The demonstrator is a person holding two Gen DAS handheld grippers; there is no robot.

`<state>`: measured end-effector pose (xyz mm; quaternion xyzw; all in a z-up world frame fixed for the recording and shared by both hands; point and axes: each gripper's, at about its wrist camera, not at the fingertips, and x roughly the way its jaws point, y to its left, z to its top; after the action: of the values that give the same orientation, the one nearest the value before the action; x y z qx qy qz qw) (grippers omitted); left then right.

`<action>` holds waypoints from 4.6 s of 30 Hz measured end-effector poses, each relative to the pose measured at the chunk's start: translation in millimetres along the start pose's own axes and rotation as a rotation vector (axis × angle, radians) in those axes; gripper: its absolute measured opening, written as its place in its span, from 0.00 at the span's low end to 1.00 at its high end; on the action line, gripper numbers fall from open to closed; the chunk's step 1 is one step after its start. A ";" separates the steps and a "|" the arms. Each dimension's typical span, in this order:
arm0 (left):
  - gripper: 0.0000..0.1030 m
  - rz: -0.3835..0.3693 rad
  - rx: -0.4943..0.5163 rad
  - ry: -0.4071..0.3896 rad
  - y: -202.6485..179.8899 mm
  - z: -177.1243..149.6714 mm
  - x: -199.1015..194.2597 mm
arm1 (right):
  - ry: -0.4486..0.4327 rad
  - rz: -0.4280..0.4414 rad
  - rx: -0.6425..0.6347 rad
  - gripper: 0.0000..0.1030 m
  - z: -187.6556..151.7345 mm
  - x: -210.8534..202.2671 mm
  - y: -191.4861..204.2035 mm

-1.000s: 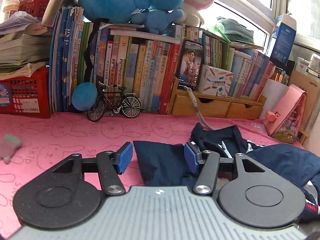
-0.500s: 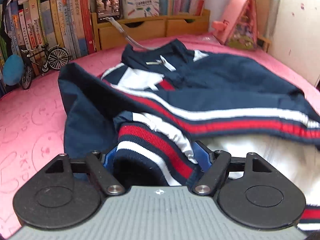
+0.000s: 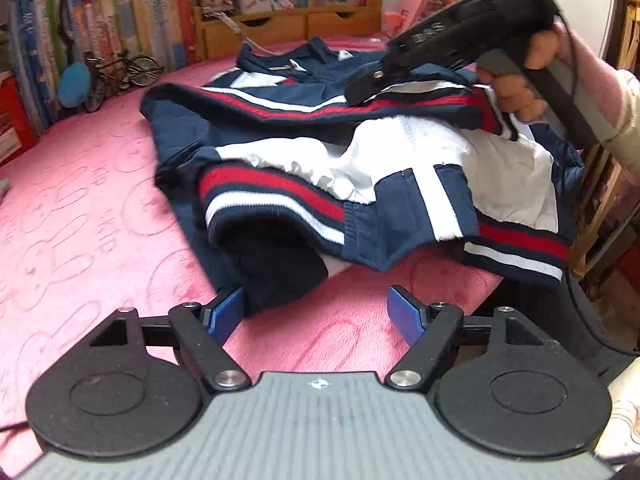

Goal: Fold clothes

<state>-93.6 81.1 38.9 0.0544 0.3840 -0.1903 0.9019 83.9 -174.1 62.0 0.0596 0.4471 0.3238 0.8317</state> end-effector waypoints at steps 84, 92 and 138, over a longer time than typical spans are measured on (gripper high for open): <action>0.11 0.722 -0.705 -0.299 238.4 104.5 39.4 | -0.143 -0.157 0.291 0.66 -30.2 -62.6 -154.3; 0.16 0.748 -0.691 -0.337 251.1 138.3 28.4 | -0.521 -0.559 -0.101 0.24 52.3 -54.7 -102.5; 0.94 0.162 0.208 -0.127 -25.1 -11.0 24.0 | -0.191 -0.460 -0.621 0.80 -185.6 -72.5 34.9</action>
<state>-95.5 53.4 15.3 0.1665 0.2987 -0.1587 0.9262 -106.5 -225.1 16.7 -0.2668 0.2502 0.2418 0.8988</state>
